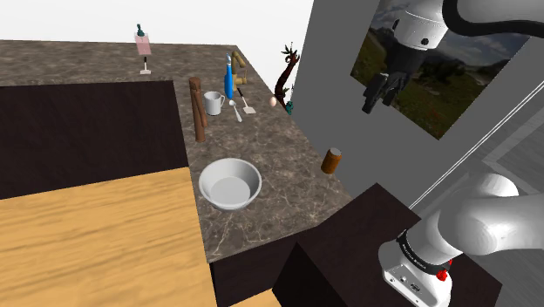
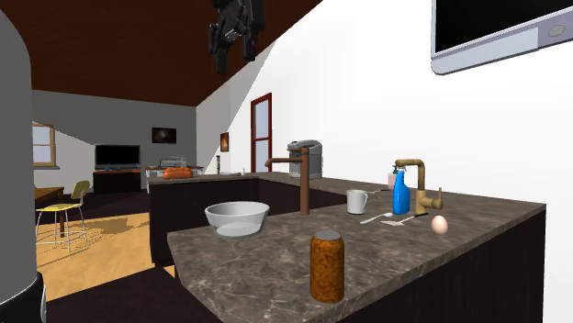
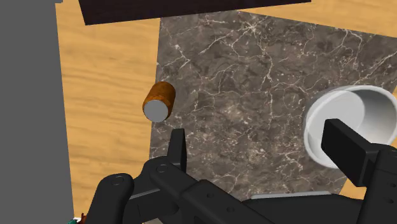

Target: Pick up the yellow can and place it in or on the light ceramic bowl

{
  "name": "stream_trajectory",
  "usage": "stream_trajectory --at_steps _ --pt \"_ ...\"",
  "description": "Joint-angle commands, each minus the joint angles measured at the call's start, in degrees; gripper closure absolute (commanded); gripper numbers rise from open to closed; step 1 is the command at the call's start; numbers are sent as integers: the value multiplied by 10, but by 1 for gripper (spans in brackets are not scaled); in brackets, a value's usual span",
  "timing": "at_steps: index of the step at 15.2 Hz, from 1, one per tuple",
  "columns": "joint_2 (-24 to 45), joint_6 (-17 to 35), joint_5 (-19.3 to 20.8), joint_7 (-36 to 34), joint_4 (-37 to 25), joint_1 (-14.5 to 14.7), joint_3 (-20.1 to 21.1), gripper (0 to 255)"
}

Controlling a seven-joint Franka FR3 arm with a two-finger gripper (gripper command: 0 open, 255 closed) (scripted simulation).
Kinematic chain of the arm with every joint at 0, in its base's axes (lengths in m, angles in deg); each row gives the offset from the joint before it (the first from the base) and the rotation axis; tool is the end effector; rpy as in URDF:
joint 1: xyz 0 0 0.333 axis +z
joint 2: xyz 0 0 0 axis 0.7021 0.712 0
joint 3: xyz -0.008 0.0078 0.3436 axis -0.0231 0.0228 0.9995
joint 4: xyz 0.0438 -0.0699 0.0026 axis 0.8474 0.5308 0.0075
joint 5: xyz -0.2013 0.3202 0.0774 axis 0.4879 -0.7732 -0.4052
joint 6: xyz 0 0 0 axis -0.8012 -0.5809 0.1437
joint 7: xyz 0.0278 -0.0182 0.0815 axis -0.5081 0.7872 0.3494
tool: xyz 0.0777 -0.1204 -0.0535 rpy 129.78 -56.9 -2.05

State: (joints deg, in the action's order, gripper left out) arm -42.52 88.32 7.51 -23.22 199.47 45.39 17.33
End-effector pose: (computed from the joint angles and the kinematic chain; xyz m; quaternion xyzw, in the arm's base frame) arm 0.2861 0.0346 0.5615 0.9998 -0.0158 0.0087 0.0061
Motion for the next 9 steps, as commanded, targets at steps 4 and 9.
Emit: stream_trajectory --at_steps 4,9 --pt "13 55 8 11 44 -8 -12 0" --pt "51 152 22 29 104 -23 -32 0"
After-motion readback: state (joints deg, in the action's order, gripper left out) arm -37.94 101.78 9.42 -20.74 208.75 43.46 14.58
